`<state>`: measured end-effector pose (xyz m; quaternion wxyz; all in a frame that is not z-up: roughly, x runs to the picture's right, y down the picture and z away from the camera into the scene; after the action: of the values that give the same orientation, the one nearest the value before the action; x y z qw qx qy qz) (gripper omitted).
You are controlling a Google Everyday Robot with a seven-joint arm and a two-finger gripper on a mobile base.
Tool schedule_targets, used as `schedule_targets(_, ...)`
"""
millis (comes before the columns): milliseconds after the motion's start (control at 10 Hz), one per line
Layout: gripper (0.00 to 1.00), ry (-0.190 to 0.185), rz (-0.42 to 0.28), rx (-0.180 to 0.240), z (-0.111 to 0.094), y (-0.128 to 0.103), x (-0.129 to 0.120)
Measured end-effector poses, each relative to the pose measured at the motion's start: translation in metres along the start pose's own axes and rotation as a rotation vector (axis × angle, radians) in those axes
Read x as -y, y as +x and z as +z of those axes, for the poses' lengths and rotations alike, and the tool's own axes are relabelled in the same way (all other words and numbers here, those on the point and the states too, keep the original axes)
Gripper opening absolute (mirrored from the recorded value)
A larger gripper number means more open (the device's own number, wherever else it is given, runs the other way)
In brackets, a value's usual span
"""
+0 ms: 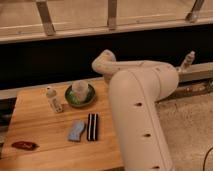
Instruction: Push the ceramic bowl across the table
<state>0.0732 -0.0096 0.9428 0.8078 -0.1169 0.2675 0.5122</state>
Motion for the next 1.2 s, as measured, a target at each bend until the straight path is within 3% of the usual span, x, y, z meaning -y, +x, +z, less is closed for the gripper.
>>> schedule_targets(300,0.8,0.008,-0.009,-0.037,0.02,-0.001,-0.007)
schedule_targets(500,0.8,-0.009,-0.02,-0.046,0.023,-0.002,-0.016)
schedule_targets(1200,0.8,-0.069,-0.084,-0.021,0.018,-0.01,-0.049)
